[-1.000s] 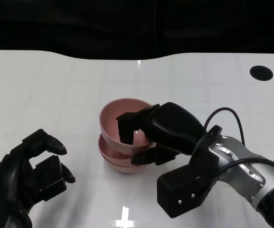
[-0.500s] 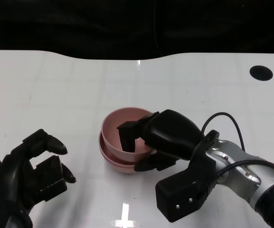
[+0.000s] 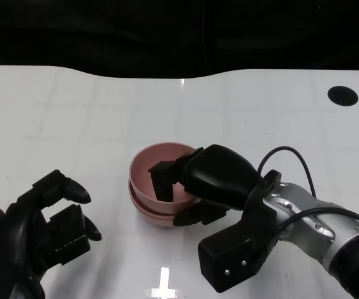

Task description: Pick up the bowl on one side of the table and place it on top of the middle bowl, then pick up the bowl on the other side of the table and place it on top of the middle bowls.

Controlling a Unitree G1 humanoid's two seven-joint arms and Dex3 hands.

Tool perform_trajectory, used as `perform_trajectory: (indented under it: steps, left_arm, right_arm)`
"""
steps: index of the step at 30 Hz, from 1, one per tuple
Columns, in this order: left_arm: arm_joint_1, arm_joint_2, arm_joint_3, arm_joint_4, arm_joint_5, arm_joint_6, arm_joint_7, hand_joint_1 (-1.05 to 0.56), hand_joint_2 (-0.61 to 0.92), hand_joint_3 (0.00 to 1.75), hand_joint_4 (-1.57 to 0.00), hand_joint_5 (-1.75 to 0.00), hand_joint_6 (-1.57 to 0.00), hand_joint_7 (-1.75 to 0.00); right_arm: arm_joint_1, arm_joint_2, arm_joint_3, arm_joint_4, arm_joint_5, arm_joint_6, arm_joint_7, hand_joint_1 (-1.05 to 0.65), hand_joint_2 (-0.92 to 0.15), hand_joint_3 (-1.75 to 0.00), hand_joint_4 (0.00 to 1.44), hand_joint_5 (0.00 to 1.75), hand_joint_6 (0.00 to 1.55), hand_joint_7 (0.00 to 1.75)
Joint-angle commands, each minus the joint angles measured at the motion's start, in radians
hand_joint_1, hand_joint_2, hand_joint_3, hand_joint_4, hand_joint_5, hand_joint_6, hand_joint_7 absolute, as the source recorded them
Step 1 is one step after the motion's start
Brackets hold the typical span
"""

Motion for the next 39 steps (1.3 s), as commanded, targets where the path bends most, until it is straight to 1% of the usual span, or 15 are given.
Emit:
perform_trajectory:
  steps: [1, 2, 3, 5, 6, 7, 8, 9, 10, 11, 13, 15, 18, 25, 39]
  left_arm:
    - [0.008, 0.0, 0.003, -0.004, 0.007, -0.007, 0.013, 0.02, 0.61, 1.28, -0.76, -1.75, -0.62, -1.75]
    - [0.007, 0.001, 0.003, -0.004, 0.008, -0.007, 0.013, 0.02, 0.61, 1.28, -0.76, -1.75, -0.62, -1.75]
    - [0.007, 0.002, 0.002, -0.003, 0.009, -0.007, 0.012, 0.02, 0.61, 1.28, -0.76, -1.75, -0.62, -1.75]
    - [0.007, 0.004, 0.001, -0.001, 0.01, -0.011, 0.007, 0.03, 0.61, 1.29, -0.75, -1.75, -0.62, -1.75]
    - [0.007, 0.006, 0.001, 0.001, 0.01, -0.012, 0.004, 0.03, 0.61, 1.29, -0.75, -1.75, -0.62, -1.75]
    - [0.007, 0.008, 0.001, 0.002, 0.01, -0.013, 0.001, 0.02, 0.61, 1.29, -0.74, -1.75, -0.62, -1.75]
    - [0.007, 0.009, 0.001, 0.002, 0.009, -0.01, 0.001, 0.02, 0.61, 1.3, -0.73, -1.75, -0.61, -1.75]
    - [0.007, 0.009, 0.001, 0.002, 0.009, -0.009, 0.001, 0.02, 0.61, 1.3, -0.73, -1.75, -0.61, -1.75]
    - [0.006, 0.008, 0.002, 0.004, 0.007, -0.01, 0.001, 0.02, 0.61, 1.3, -0.73, -1.75, -0.61, -1.75]
    - [0.006, 0.008, 0.003, 0.005, 0.007, -0.01, 0.001, 0.02, 0.61, 1.29, -0.72, -1.75, -0.6, -1.75]
    - [0.006, 0.008, 0.004, 0.008, 0.005, -0.012, -0.002, 0.02, 0.61, 1.29, -0.71, -1.75, -0.59, -1.75]
    - [0.007, 0.01, 0.003, 0.007, 0.005, -0.013, -0.004, 0.03, 0.62, 1.28, -0.72, -1.75, -0.59, -1.75]
    - [0.007, 0.007, 0.002, 0.004, 0.007, -0.01, 0.001, 0.03, 0.62, 1.28, -0.72, -1.75, -0.59, -1.75]
    - [0.007, 0.014, -0.002, 0.009, 0.01, -0.023, -0.01, 0.02, 0.62, 1.27, -0.73, -1.75, -0.59, -1.75]
    - [0.003, 0.011, 0.0, 0.014, 0.004, -0.031, -0.007, 0.03, 0.63, 1.28, -0.75, -1.75, -0.61, -1.75]
  right_arm:
    - [-0.027, -0.006, 0.003, 0.001, 0.0, -0.009, -0.006, -0.23, -0.92, -0.23, 0.76, 1.75, 0.58, 1.74]
    - [-0.027, -0.005, 0.003, 0.005, 0.003, -0.014, -0.01, -0.23, -0.92, -0.23, 0.76, 1.75, 0.58, 1.73]
    - [-0.026, -0.004, 0.002, 0.008, 0.006, -0.018, -0.013, -0.25, -0.92, -0.23, 0.76, 1.66, 0.64, 1.51]
    - [-0.021, -0.012, 0.002, -0.001, 0.013, -0.012, 0.015, -0.32, -0.92, -0.27, 0.79, 1.32, 0.82, 0.88]
    - [-0.019, -0.023, 0.006, -0.019, 0.009, 0.004, 0.049, -0.38, -0.92, -0.31, 0.77, 1.18, 0.85, 0.65]
    - [-0.018, -0.033, 0.009, -0.035, 0.003, 0.021, 0.079, -0.46, -0.92, -0.36, 0.71, 0.92, 0.81, 0.4]
    - [-0.016, -0.043, 0.014, -0.054, -0.009, 0.043, 0.109, -0.54, -0.92, -0.39, 0.68, 0.52, 0.76, 0.17]
    - [-0.013, -0.049, 0.017, -0.069, -0.017, 0.061, 0.128, -0.61, -0.92, -0.41, 0.58, 0.3, 0.65, 0.09]
    - [-0.01, -0.054, 0.02, -0.078, -0.025, 0.076, 0.14, -0.65, -0.92, -0.43, 0.52, 0.19, 0.59, 0.04]
    - [-0.007, -0.057, 0.025, -0.087, -0.037, 0.095, 0.149, -0.73, -0.92, -0.46, 0.36, 0.08, 0.44, 0.02]
    - [0.001, -0.063, 0.035, -0.101, -0.058, 0.132, 0.163, -0.84, -0.92, -0.56, 0.11, 0.02, 0.23, 0.0]
    - [0.007, -0.067, 0.042, -0.114, -0.065, 0.156, 0.176, -0.9, -0.92, -0.64, 0.03, 0.0, 0.13, 0.0]
    - [0.012, -0.071, 0.052, -0.126, -0.074, 0.175, 0.189, -0.95, -0.92, -0.73, 0.0, 0.0, 0.01, 0.0]
    - [0.017, -0.083, 0.073, -0.135, -0.123, 0.196, 0.152, -0.99, -0.92, -0.87, 0.0, 0.0, 0.0, 0.0]
    - [0.095, -0.124, 0.009, -0.267, -0.075, 0.222, 0.145, -0.94, -0.92, -0.77, 0.0, 0.0, 0.0, 0.0]
